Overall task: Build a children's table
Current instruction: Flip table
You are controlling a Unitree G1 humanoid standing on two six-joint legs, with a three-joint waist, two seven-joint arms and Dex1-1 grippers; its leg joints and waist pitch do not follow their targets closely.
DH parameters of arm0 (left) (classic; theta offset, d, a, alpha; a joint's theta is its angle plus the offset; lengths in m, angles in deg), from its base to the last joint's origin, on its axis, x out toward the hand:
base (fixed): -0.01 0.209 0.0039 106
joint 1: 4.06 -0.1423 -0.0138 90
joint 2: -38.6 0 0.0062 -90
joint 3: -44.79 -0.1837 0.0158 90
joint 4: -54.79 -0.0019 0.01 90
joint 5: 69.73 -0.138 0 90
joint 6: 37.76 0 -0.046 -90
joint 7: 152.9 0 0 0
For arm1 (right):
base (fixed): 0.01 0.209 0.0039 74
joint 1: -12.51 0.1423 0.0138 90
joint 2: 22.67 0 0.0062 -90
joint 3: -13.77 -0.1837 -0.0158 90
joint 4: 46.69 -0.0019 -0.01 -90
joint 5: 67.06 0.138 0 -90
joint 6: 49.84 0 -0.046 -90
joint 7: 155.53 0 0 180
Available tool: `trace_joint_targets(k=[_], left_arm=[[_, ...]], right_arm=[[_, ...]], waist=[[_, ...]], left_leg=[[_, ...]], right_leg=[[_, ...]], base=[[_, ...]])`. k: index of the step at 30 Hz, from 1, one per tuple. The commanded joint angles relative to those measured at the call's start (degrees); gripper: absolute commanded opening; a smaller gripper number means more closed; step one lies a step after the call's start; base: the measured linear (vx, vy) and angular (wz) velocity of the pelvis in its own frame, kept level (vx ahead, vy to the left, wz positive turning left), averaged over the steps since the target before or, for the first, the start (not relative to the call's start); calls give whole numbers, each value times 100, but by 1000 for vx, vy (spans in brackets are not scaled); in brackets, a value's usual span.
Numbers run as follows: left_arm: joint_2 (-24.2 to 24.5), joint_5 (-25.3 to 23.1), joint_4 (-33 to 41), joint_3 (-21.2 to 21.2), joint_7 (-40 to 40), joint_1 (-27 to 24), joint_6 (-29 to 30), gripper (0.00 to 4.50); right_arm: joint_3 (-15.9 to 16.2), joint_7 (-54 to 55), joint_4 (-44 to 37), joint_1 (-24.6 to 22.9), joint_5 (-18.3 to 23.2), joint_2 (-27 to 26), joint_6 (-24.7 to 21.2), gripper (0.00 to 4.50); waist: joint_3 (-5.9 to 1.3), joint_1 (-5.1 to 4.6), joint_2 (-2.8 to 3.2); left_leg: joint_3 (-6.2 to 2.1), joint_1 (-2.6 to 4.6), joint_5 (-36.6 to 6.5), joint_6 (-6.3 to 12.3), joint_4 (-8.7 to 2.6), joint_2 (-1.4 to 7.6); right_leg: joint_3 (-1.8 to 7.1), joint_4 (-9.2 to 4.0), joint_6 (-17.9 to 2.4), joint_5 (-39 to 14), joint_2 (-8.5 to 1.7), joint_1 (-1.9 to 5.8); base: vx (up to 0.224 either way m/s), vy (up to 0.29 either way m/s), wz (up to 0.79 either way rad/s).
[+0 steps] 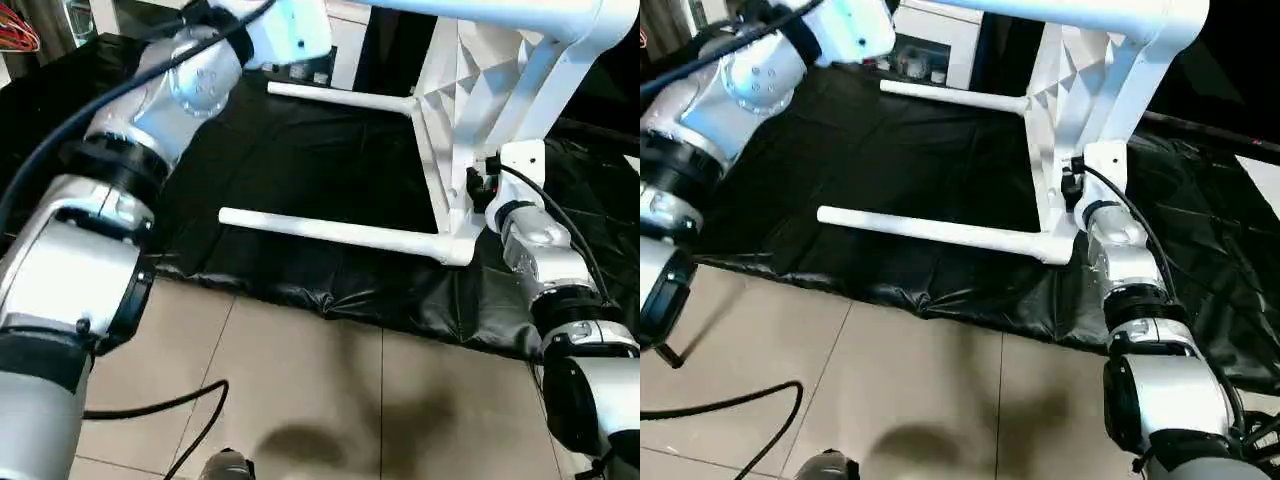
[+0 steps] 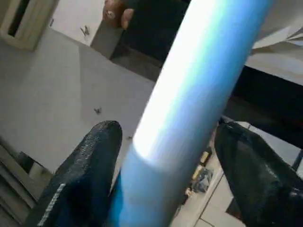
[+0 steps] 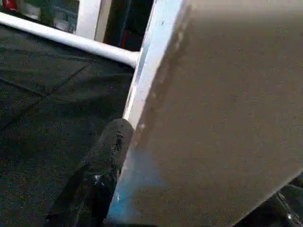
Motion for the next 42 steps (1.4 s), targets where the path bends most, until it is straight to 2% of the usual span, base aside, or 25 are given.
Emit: trace_joint_targets(k=[1,3,5,6,8,9,11,14,15,17,19,20,22,24,25,26,28,29,30,32,33,36,39,40,42], left_arm=[[-91,27,-86,6,-7,161,-6,328],[-114,143,-145,87,-57,181,-2,319],[-120,172,-159,107,-71,185,-2,289],[-200,530,-225,364,-235,164,24,282],[-263,810,-266,568,-356,141,61,277],[-287,983,-267,702,-402,115,79,257],[-264,1135,-286,829,-444,76,101,254],[-212,1474,-201,1091,-544,-82,140,252],[-162,1647,-95,1219,-610,-201,174,252],[-135,1756,-10,1300,-645,-281,207,251],[-97,2064,239,1630,-753,-494,342,251],[-93,2103,274,1674,-768,-523,361,251],[-96,2280,446,1848,-785,-651,463,248],[-179,2706,768,2173,-833,-875,720,247],[-271,3018,1092,2376,-884,-1083,983,247],[-286,3058,1137,2401,-888,-1112,1020,245],[-398,3256,1439,2526,-860,-1308,1241,240],[-544,3366,1808,2565,-809,-1612,1443,240],[-659,3381,2104,2539,-777,-1880,1583,238],[-723,3382,2273,2516,-765,-2034,1663,237],[-854,3374,2623,2455,-740,-2326,1837,236],[-968,3391,3070,2401,-732,-2582,2107,234],[-967,3372,3209,2405,-717,-2616,2246,233],[-961,3357,3261,2406,-721,-2627,2292,233],[-947,3323,3363,2403,-740,-2654,2364,232]], right_arm=[[119,-44,111,11,-219,146,142,206],[129,-46,85,62,-248,176,261,205],[131,-46,79,74,-255,183,288,205],[154,-61,20,148,-292,243,435,204],[170,-77,-20,194,-319,286,519,204],[175,-75,-69,222,-335,318,560,204],[159,-113,-161,299,-340,391,629,204],[107,-137,-296,518,-354,605,743,201],[47,-165,-348,689,-329,748,804,201],[15,-185,-370,800,-317,834,831,197],[9,-254,-321,1206,-373,1139,953,191],[12,-268,-306,1277,-386,1189,975,191],[33,-333,-232,1492,-420,1335,1044,179],[70,-423,-121,1870,-469,1511,1105,177],[103,-471,-10,2169,-520,1636,1165,177],[107,-477,4,2206,-526,1651,1173,176],[131,-546,93,2401,-556,1716,1200,176],[168,-739,187,2593,-564,1749,1188,176],[218,-912,266,2720,-586,1760,1175,176],[252,-1016,319,2787,-603,1764,1171,176],[344,-1232,451,2897,-660,1753,1170,176],[493,-1430,629,2966,-802,1692,1219,176],[494,-1481,699,2983,-797,1599,1245,176],[491,-1517,714,2987,-791,1577,1258,224],[492,-1567,740,2992,-799,1562,1290,236]], waist=[[-459,-9,122],[-458,-7,116],[-460,-10,108],[-463,-7,98],[-467,-1,94],[-474,6,85],[-475,12,103],[-505,30,85],[-487,26,88],[-493,33,114],[-499,47,137],[-506,34,129],[-524,48,146],[-490,46,136],[-489,41,144],[-488,26,127],[-476,34,168],[-461,25,171],[-447,2,95],[-438,-9,136],[-446,-41,111],[-402,-72,57],[-402,-80,59],[-398,-85,50],[-400,-91,35]], left_leg=[[-153,283,-963,-358,-354,272],[-150,289,-965,-340,-352,274],[-148,278,-918,-313,-349,271],[-145,278,-852,-281,-343,273],[-132,277,-741,-229,-333,256],[-126,263,-630,-136,-313,260],[-123,245,-510,-26,-299,252],[-91,210,-177,217,-243,229],[-85,175,-114,320,-238,218],[-76,166,-111,409,-223,220],[-70,168,-62,414,-207,226],[-74,154,-23,420,-200,221],[-59,151,83,437,-170,220],[-45,124,-69,455,-163,210],[-54,128,-131,421,-168,228],[-53,113,-150,403,-163,225],[-59,126,-355,337,-166,250],[-60,142,-454,277,-168,270],[-66,116,-510,232,-177,285],[-70,131,-651,170,-186,290],[-79,144,-731,87,-189,311],[-68,143,-938,-3,-206,292],[-84,153,-1072,-133,-221,287],[-86,152,-1100,-160,-223,283],[-85,142,-1139,-146,-216,279]], right_leg=[[126,-318,-1296,714,-447,150],[124,-320,-1316,708,-453,139],[126,-313,-1341,757,-453,154],[126,-308,-1352,829,-453,152],[127,-305,-1392,936,-446,156],[132,-284,-1426,1064,-450,171],[133,-269,-1445,1160,-445,178],[129,-223,-1526,1497,-418,181],[126,-222,-1541,1518,-421,190],[129,-222,-1522,1413,-423,175],[124,-206,-1512,1377,-401,144],[120,-194,-1526,1420,-391,156],[120,-155,-1552,1610,-369,117],[121,-175,-1549,1465,-357,86],[115,-162,-1583,1379,-378,90],[115,-159,-1595,1331,-370,91],[122,-178,-1545,1013,-375,50],[120,-188,-1512,899,-369,26],[111,-189,-1487,761,-376,45],[117,-220,-1398,539,-378,17],[110,-207,-1386,498,-385,12],[119,-264,-1252,158,-376,-18],[126,-283,-1120,-58,-382,-31],[125,-285,-1100,-58,-377,-37],[133,-283,-1078,-59,-388,-33]], base=[[0,0,0],[0,0,0],[0,0,0],[0,0,0],[0,0,0],[0,0,0],[0,0,0],[0,0,0],[0,0,0],[0,0,0],[0,0,0],[0,0,0],[0,0,0],[0,0,0],[0,0,0],[0,0,0],[0,0,0],[0,0,0],[0,0,0],[0,0,0],[0,0,0],[0,0,0],[0,0,0],[0,0,0],[0,0,0]])
